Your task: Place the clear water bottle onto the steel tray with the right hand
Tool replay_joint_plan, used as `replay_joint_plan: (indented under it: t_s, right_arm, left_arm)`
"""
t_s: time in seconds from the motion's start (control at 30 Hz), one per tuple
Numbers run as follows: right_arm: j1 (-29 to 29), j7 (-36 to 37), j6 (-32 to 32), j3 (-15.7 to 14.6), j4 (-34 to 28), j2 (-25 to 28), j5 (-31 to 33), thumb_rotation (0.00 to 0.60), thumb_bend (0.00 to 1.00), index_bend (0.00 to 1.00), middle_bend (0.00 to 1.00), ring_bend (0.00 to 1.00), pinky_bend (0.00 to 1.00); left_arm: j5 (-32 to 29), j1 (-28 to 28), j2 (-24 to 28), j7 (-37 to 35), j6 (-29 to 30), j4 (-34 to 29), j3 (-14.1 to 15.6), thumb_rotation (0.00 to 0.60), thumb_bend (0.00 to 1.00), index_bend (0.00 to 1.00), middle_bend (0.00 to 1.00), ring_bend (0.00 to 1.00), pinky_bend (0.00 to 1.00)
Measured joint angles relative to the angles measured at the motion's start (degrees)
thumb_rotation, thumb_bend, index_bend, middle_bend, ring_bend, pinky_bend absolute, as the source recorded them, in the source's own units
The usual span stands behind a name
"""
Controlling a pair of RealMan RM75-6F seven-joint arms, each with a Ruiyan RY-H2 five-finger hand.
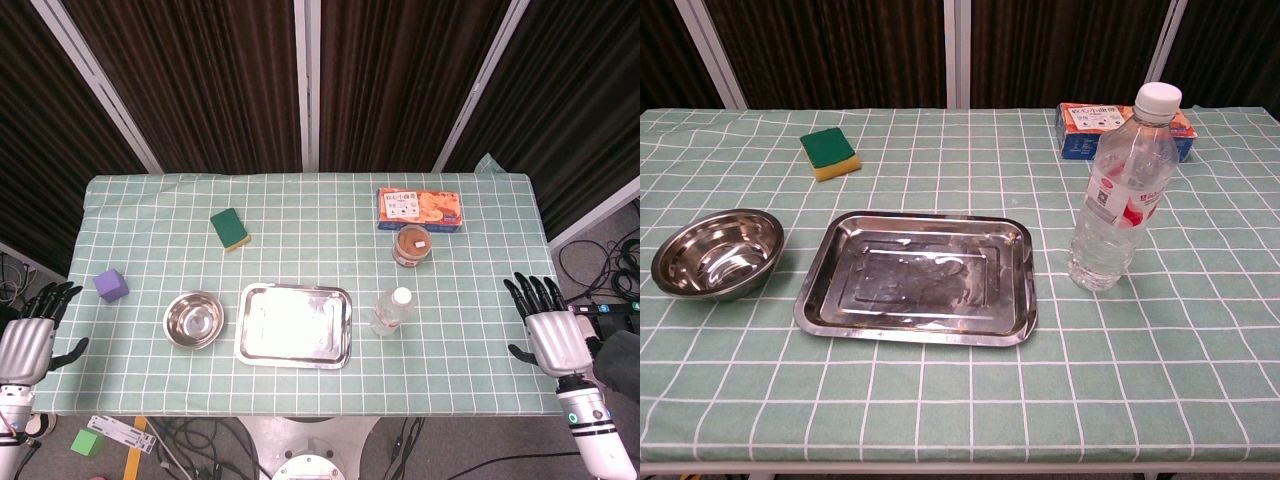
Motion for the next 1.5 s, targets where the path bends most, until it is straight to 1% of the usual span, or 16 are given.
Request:
replay_joint_plan:
  t_s: [0.17, 0.27, 0.37, 0.47, 0.57, 0.6, 0.7, 0.73, 0.8, 0.9, 0.93, 1.03, 1.23, 1.5]
  right_arm:
    - [0.52, 1.53, -1.08, 0.79, 0.43, -0.72, -0.21, 0.600, 0.00, 0.00, 0.00, 0.00, 0.00]
    - [0.82, 3.91, -1.83, 1.24, 0.33, -0.89, -0.12, 0.600, 0.00, 0.00, 0.01, 0.00, 0.00]
    - [1.09, 8.14, -2.57, 1.81, 0.01, -1.13, 0.08, 0.600, 0.00, 0.00, 0.03, 0.00, 0.00]
    - [1.36, 15.60, -3.30, 2.38, -0.37, -1.66, 0.04, 0.600, 0.00, 0.00, 0.04, 0.00, 0.00]
    - [1.81, 27.51, -4.47, 2.74, -0.51, -2.32, -0.38, 0.600, 0.00, 0.00, 0.05, 0.00, 0.00]
    - [2.06, 33.38, -5.10, 2.82, -0.45, -2.62, -0.64, 0.600, 0.00, 0.00, 0.06, 0.00, 0.00]
    - [2.84, 47.81, -6.71, 2.83, 0.20, -3.56, -1.60, 0.600, 0.00, 0.00, 0.06, 0.00, 0.00]
    - [3.27, 54.22, -7.44, 2.75, 0.79, -4.19, -2.24, 0.600, 0.00, 0.00, 0.06, 0.00, 0.00]
    - [4.16, 64.48, -8.73, 2.49, 2.15, -5.71, -3.62, 0.600, 0.00, 0.00, 0.06, 0.00, 0.00]
    - [5.59, 75.20, -10.40, 2.14, 4.46, -8.55, -5.57, 0.600, 0.00, 0.00, 0.05, 0.00, 0.00]
    - [6.02, 77.31, -10.79, 2.07, 5.10, -9.37, -6.03, 0.600, 0.00, 0.00, 0.05, 0.00, 0.00]
    - [7.54, 80.60, -12.02, 1.94, 7.23, -12.42, -7.30, 0.600, 0.00, 0.00, 0.06, 0.00, 0.00]
    - [11.83, 77.28, -15.16, 2.59, 11.56, -18.69, -8.27, 0.600, 0.00, 0.00, 0.06, 0.00, 0.00]
    - [15.39, 75.55, -17.14, 4.50, 13.70, -21.40, -7.33, 0.600, 0.00, 0.00, 0.07, 0.00, 0.00]
  left_arm:
    - [0.23, -0.26, -0.10, -0.03, 0.01, -0.07, -0.13, 0.600, 0.28, 0.19, 0.21, 0.11, 0.19]
    - [0.59, -0.35, -0.04, 0.37, 0.02, -0.70, 0.04, 0.599, 0.28, 0.19, 0.21, 0.11, 0.19]
    - [0.73, -0.58, 0.01, 0.78, -0.33, -0.95, 0.15, 0.600, 0.28, 0.18, 0.21, 0.11, 0.19]
    - [0.48, -0.98, -0.05, 0.71, -0.89, -0.88, -0.04, 0.599, 0.28, 0.19, 0.21, 0.11, 0.19]
    - [0.37, -1.19, -0.16, 0.53, -1.06, -0.70, -0.17, 0.600, 0.28, 0.19, 0.21, 0.11, 0.19]
    - [0.33, -1.24, -0.24, 0.44, -1.12, -0.58, -0.20, 0.600, 0.28, 0.18, 0.21, 0.11, 0.19]
    - [0.24, -1.28, -0.50, 0.18, -1.34, -0.11, -0.13, 0.600, 0.28, 0.19, 0.21, 0.11, 0.19]
    - [0.17, -1.29, -0.62, 0.00, -1.52, 0.06, -0.06, 0.600, 0.28, 0.19, 0.21, 0.11, 0.19]
    - [0.18, -1.26, -0.73, -0.32, -1.59, 0.21, 0.11, 0.600, 0.28, 0.19, 0.21, 0.11, 0.19]
    - [0.35, -1.23, -0.70, -0.33, -1.14, 0.27, 0.04, 0.600, 0.28, 0.19, 0.21, 0.11, 0.19]
    - [0.37, -1.23, -0.66, -0.33, -1.01, 0.25, -0.04, 0.600, 0.28, 0.19, 0.21, 0.11, 0.19]
    - [0.48, -1.19, -0.46, -0.23, -0.76, 0.14, -0.06, 0.600, 0.28, 0.19, 0.21, 0.11, 0.19]
    - [0.34, -0.98, -0.19, -0.19, -0.48, 0.18, -0.03, 0.600, 0.28, 0.18, 0.21, 0.11, 0.19]
    - [0.14, -0.81, -0.32, -0.49, -0.24, 0.78, -0.09, 0.600, 0.28, 0.19, 0.21, 0.11, 0.19]
